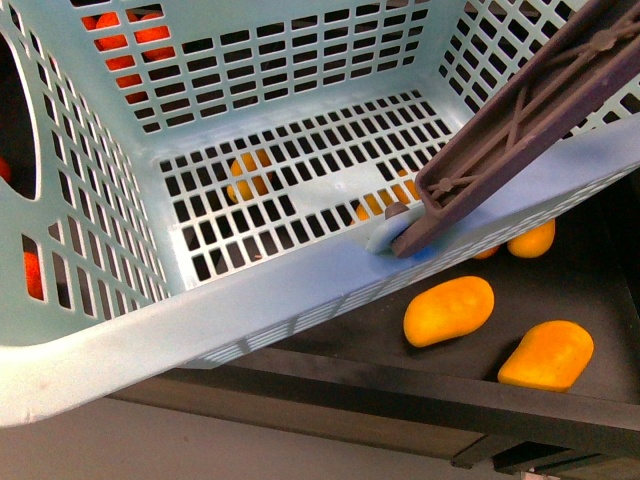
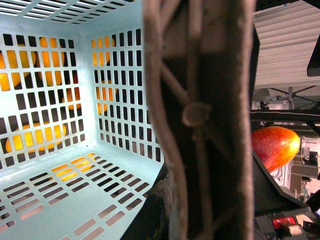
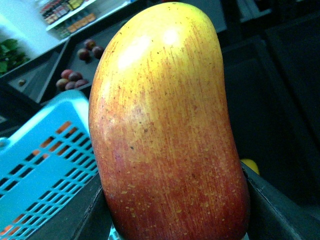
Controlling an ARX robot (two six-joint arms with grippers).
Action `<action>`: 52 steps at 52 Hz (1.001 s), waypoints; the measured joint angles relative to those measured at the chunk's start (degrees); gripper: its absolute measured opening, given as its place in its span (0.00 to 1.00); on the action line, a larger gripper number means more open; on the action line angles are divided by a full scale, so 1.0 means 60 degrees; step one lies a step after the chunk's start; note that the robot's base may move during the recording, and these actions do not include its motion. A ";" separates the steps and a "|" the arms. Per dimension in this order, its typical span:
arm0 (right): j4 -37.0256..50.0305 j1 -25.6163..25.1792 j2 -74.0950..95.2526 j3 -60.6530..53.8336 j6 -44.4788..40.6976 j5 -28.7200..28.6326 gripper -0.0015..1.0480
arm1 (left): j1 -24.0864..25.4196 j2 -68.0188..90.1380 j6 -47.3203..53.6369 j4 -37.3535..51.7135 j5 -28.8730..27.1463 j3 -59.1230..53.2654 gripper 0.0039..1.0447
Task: Pick mango and avocado into basket
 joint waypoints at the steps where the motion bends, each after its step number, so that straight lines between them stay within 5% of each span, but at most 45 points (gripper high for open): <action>1: -0.0015 0.0211 -0.0080 0.0000 0.0000 0.0062 0.57 | 0.0000 0.0000 0.0000 0.0000 0.0004 0.0000 0.04; 14: 0.0087 0.2718 -0.0160 -0.0138 -0.0044 0.0943 0.57 | 0.0000 0.0000 0.0004 0.0000 -0.0011 0.0000 0.04; 26: 0.0321 0.3756 0.0412 -0.0379 -0.0040 0.1286 0.60 | 0.0000 0.0000 0.0015 0.0000 0.0022 0.0000 0.04; 36: 0.0419 0.3745 0.0441 -0.0466 0.0015 0.1698 0.93 | 0.0000 0.0007 0.0069 0.0000 -0.0047 0.0004 0.04; 52: -0.0124 0.2568 -0.0765 -0.0976 0.0066 0.2743 0.92 | 0.0000 0.0066 0.0073 -0.0004 -0.0077 0.0004 0.04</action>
